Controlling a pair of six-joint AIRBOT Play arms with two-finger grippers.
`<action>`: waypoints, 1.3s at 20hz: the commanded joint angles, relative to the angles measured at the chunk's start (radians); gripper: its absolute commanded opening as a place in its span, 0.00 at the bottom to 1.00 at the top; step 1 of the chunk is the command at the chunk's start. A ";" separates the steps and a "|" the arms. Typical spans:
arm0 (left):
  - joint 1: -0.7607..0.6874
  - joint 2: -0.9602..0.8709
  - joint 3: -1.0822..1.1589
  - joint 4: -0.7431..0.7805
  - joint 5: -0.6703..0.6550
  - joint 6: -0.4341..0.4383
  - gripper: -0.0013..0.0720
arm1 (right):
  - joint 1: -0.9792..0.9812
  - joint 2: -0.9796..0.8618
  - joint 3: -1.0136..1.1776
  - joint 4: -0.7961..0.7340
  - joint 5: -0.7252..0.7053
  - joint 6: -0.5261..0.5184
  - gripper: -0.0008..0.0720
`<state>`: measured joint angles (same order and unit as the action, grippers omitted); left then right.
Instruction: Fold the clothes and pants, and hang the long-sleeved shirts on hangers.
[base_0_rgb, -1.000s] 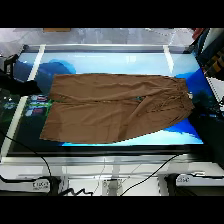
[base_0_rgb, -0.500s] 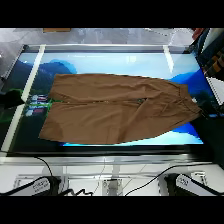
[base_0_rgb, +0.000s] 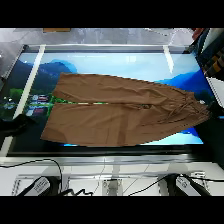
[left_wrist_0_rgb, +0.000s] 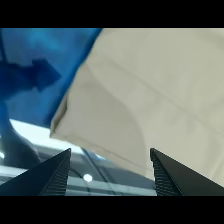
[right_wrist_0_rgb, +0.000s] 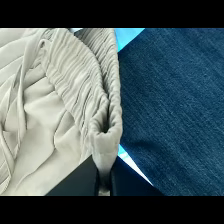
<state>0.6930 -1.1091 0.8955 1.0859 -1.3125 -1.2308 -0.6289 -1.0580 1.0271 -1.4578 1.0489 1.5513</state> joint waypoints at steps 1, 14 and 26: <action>0.013 0.019 -0.124 -0.022 0.068 -0.006 0.74 | 0.000 0.008 0.000 -0.009 -0.014 0.000 0.05; 0.011 0.019 -0.464 -0.109 0.381 0.008 0.75 | 0.000 0.009 0.000 -0.005 -0.110 0.001 0.05; -0.174 -0.016 -0.465 -0.429 0.543 0.270 0.04 | 0.000 0.011 0.031 -0.002 -0.029 0.000 0.05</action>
<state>0.5709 -1.1233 0.3973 0.7223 -0.8162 -0.9848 -0.6289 -1.0485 1.0382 -1.4616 0.9699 1.5517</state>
